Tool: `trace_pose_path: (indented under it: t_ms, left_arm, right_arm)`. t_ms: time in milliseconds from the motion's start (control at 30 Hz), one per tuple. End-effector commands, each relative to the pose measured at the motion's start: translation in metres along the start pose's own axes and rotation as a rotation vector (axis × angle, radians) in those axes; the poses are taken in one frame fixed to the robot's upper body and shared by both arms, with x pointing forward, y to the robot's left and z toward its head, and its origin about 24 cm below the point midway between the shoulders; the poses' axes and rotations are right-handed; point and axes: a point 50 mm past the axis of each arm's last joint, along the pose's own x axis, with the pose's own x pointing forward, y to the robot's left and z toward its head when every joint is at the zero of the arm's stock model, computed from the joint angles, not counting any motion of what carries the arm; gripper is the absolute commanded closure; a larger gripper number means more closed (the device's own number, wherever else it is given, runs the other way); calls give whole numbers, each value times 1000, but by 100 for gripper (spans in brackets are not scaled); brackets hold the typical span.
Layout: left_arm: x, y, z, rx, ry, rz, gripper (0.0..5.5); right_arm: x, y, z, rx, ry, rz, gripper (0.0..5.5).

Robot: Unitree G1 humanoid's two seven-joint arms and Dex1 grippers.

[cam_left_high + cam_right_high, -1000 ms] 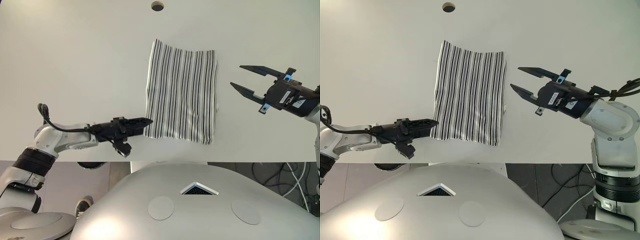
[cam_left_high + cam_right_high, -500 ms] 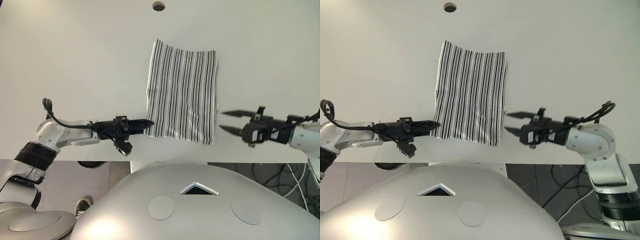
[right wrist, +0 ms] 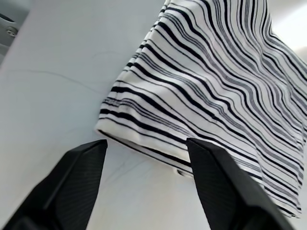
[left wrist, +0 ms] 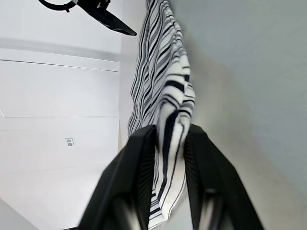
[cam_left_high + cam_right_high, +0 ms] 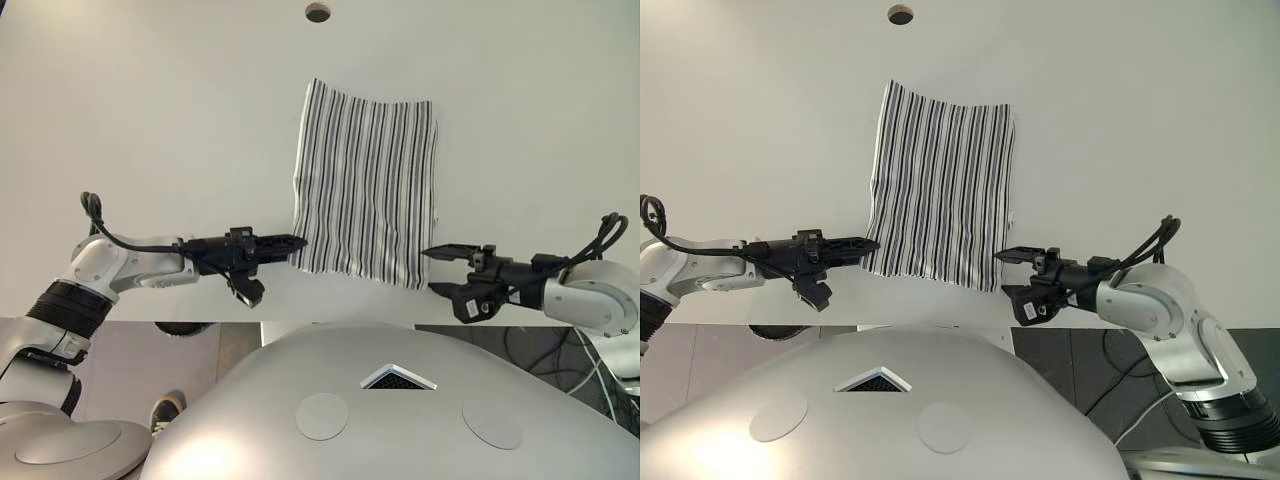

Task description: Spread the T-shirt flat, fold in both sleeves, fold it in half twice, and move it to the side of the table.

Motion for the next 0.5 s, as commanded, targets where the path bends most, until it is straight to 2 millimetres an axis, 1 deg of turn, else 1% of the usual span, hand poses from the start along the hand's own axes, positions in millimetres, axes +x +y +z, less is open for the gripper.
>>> trace_pose_path:
  t_ms: [33,200,300,400,500]
  left_arm:
    - [-2,-47,21,-123,6,-256,486]
    - [-3,-43,26,-152,-2,-250,517]
    - [-5,-42,29,-166,-2,-251,537]
    - [-6,-41,30,-172,1,-257,541]
    - [-7,-41,31,-174,6,-262,541]
  right_arm:
    - [8,0,-1,-24,16,28,239]
    - [17,3,-6,-45,25,70,239]
    - [21,3,-12,-53,44,83,239]
    - [26,2,-20,-71,75,92,239]
    - [30,3,-23,-75,78,109,239]
